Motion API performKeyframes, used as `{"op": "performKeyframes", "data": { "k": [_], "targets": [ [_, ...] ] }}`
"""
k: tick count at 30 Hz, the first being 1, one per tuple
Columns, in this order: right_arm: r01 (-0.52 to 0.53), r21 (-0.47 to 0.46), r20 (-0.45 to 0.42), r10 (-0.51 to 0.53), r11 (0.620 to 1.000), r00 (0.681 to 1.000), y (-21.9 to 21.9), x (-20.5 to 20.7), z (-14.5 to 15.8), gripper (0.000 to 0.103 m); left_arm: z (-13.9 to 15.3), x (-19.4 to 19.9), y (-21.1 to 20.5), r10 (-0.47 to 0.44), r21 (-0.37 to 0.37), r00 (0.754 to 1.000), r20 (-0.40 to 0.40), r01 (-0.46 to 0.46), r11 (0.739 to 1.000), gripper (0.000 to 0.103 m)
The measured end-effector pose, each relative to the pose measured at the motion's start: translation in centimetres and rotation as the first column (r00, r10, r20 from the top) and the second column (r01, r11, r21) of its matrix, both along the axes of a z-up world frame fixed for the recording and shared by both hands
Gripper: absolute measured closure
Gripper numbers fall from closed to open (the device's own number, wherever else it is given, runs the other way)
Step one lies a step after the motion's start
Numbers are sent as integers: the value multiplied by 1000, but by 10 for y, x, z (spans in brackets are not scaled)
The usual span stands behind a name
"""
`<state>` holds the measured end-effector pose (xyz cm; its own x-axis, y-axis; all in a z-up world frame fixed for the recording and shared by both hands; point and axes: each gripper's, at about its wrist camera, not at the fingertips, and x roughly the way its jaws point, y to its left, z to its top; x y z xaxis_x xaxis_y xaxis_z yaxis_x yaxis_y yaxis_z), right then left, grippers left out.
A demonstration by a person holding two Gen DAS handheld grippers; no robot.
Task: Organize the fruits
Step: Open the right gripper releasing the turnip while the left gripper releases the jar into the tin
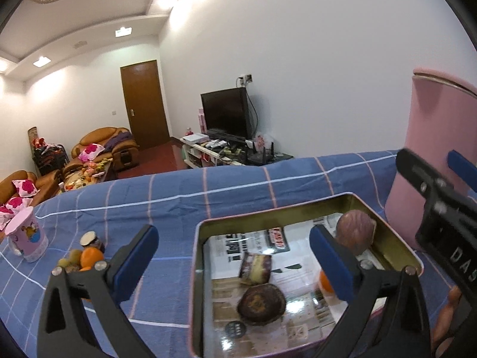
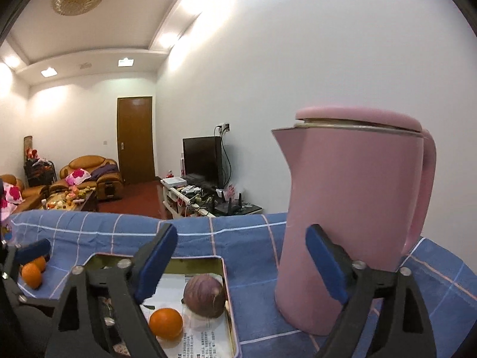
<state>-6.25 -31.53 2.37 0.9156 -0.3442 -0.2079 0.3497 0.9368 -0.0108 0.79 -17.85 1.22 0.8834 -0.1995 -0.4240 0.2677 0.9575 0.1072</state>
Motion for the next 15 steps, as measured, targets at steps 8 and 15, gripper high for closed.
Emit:
{"op": "performKeyframes", "data": {
  "k": [8, 15],
  "targets": [
    [-25, 46, -56, 28, 999, 998, -1, -2, -5, 13, 0, -9, 18, 32, 3, 999, 16, -32, 999, 0],
    [22, 82, -59, -17, 996, 998, 2, -8, -4, 13, -1, -15, 41, 53, -31, 999, -1, -53, 998, 0]
  ]
}}
